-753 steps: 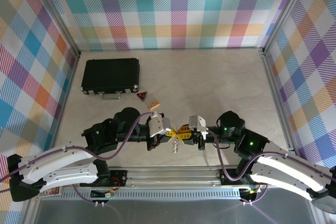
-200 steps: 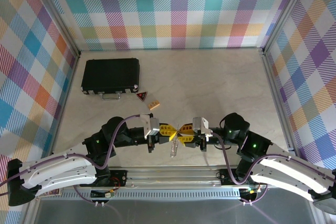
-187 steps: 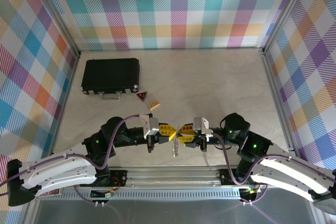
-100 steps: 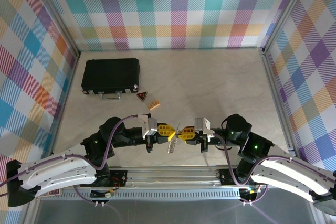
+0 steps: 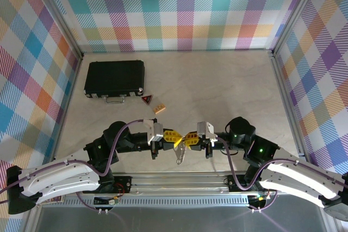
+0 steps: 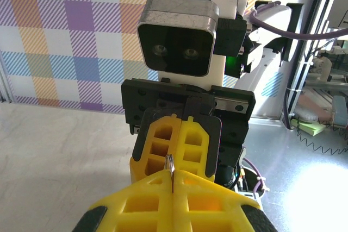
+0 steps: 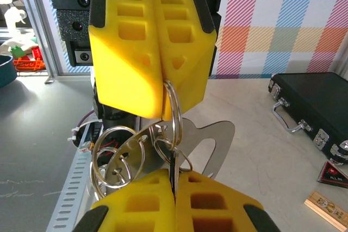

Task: Put the keys on the keyring

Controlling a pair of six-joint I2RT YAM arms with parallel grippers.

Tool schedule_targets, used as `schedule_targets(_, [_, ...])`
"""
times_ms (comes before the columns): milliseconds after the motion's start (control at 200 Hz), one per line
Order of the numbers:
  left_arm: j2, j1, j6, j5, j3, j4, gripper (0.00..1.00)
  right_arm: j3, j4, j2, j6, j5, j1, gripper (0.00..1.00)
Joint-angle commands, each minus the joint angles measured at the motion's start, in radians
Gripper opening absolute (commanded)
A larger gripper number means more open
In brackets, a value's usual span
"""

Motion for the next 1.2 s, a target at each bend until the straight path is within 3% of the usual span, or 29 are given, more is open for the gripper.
schedule_targets(0, [-0.019,-0.004,-0.011,0.028,0.004,0.067,0.00,0.019,0.006,-0.002,-0.005,-0.041,0.003,0.00])
schedule_targets(460, [0.006,-0.005,-0.021,0.122,0.025,0.074,0.00,0.046,-0.015,0.049,-0.008,-0.134,0.003,0.00])
schedule_targets(850, [-0.017,-0.004,-0.004,0.106,0.030,0.022,0.00,0.023,0.013,0.020,-0.010,-0.164,0.003,0.00])
schedule_targets(1195, [0.041,-0.004,-0.027,0.228,0.075,0.021,0.00,0.006,0.039,0.001,-0.010,-0.210,0.002,0.00])
